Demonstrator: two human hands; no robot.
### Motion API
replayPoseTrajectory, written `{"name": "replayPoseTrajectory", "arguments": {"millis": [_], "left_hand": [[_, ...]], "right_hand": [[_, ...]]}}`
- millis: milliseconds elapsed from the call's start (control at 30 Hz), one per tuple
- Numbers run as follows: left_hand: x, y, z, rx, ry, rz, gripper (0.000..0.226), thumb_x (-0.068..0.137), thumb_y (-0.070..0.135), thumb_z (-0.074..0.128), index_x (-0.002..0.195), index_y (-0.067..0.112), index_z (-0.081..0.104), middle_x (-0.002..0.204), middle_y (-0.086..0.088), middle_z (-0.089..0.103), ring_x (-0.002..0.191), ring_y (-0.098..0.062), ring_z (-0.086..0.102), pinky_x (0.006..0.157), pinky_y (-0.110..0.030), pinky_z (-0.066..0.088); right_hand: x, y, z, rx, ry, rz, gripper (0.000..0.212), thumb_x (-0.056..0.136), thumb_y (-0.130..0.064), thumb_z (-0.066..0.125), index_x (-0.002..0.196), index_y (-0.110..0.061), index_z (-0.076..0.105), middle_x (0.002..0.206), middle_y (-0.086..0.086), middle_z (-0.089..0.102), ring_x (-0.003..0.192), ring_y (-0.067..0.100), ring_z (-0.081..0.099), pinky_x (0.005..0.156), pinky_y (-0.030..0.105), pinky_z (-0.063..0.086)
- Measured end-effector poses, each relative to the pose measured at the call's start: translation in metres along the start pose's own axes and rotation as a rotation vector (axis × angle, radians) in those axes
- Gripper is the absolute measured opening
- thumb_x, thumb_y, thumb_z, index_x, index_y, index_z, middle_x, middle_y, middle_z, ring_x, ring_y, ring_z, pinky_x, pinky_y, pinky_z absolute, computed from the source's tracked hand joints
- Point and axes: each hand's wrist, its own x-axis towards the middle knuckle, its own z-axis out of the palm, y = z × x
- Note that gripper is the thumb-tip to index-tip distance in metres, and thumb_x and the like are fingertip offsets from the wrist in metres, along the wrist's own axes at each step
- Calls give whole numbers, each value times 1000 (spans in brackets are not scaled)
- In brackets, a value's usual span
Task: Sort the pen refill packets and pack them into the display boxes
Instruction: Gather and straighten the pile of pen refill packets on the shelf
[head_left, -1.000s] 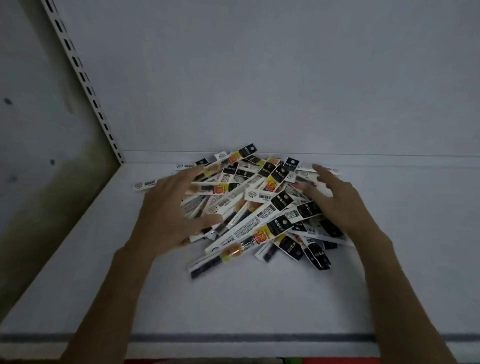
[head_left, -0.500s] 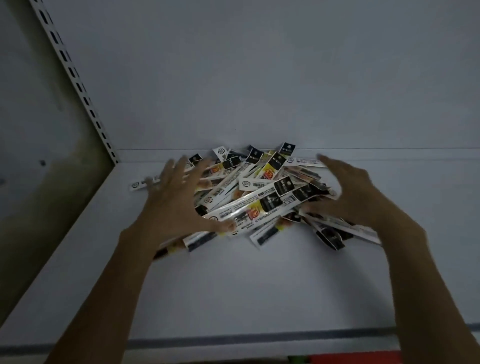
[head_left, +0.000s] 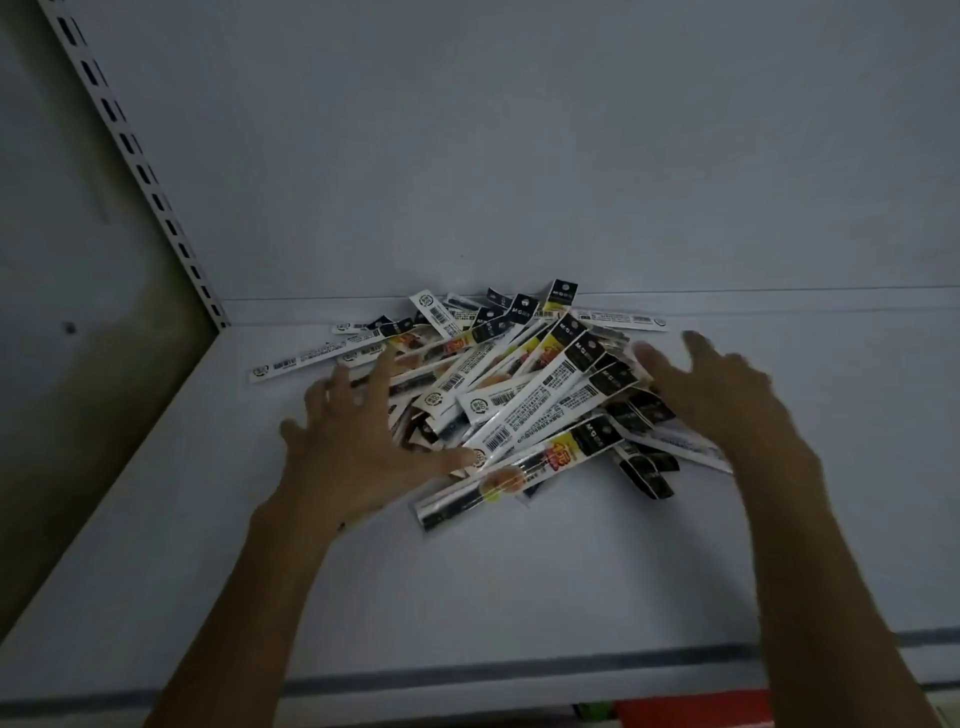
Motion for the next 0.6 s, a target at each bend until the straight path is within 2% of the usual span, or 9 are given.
{"name": "replayPoseTrajectory", "arguments": {"millis": [100, 167, 233, 300, 367, 400, 467, 533, 600], "left_hand": [[-7, -6, 3, 23, -89, 19, 131, 37, 91, 48, 140, 45, -18, 157, -3, -2, 141, -34, 7, 109, -57, 17], [-6, 3, 5, 22, -115, 55, 130, 41, 87, 55, 142, 45, -15, 157, -3, 1, 141, -33, 9, 109, -55, 18], [-2, 17, 10, -61, -46, 89, 125, 48, 78, 65, 145, 40, -2, 155, -6, 11, 139, -32, 15, 107, -51, 25], [0, 29, 17, -175, 97, 132, 112, 58, 64, 73, 146, 36, 11, 147, -11, 27, 132, -30, 26, 101, -45, 34], [3, 30, 21, -230, 174, 158, 99, 65, 57, 72, 144, 36, 17, 140, -12, 35, 127, -28, 32, 97, -41, 37], [4, 27, 20, -213, 178, 164, 96, 65, 60, 70, 144, 38, 19, 140, -12, 36, 127, -29, 33, 98, -43, 36], [5, 16, 13, -149, 153, 151, 102, 56, 78, 60, 142, 42, 17, 147, -10, 30, 134, -31, 28, 105, -50, 32], [2, 9, 5, -133, 101, 122, 116, 42, 89, 47, 143, 43, 12, 154, -6, 16, 140, -30, 18, 107, -59, 25], [-6, 12, 4, -134, 17, 124, 124, 37, 89, 46, 144, 42, 5, 156, -5, 7, 142, -31, 13, 109, -60, 21]], "right_hand": [[-17, 16, 1, -170, -78, 56, 87, 69, -84, 28, 137, -30, 35, 138, 20, 36, 129, 39, 30, 105, 51, 31], [-20, 2, 16, -126, -67, 7, 72, 79, -73, 40, 126, -18, 49, 128, 21, 42, 123, 37, 35, 98, 45, 36], [-17, -19, 33, -7, -8, -91, 51, 88, -50, 48, 113, -5, 56, 119, 19, 45, 113, 36, 44, 91, 40, 41], [-13, -35, 40, 90, 40, -204, 36, 91, -34, 49, 105, -2, 58, 113, 18, 49, 100, 33, 52, 82, 35, 43], [-12, -38, 28, 184, 8, -286, 34, 91, -36, 50, 103, -7, 61, 108, 9, 58, 88, 23, 54, 74, 27, 41], [-12, -33, 18, 214, -34, -334, 35, 90, -40, 51, 109, -12, 60, 106, 2, 58, 87, 18, 52, 75, 25, 39], [-14, -12, -5, 155, -178, -382, 50, 80, -50, 61, 122, -25, 52, 109, -6, 49, 97, 15, 49, 86, 28, 41], [-14, 12, -20, 2, -333, -309, 64, 64, -48, 77, 120, -31, 50, 113, -5, 51, 102, 17, 52, 92, 34, 43], [-12, 21, -15, -77, -355, -310, 49, 60, -32, 83, 103, -25, 60, 106, 2, 61, 92, 19, 56, 84, 30, 46]]}}
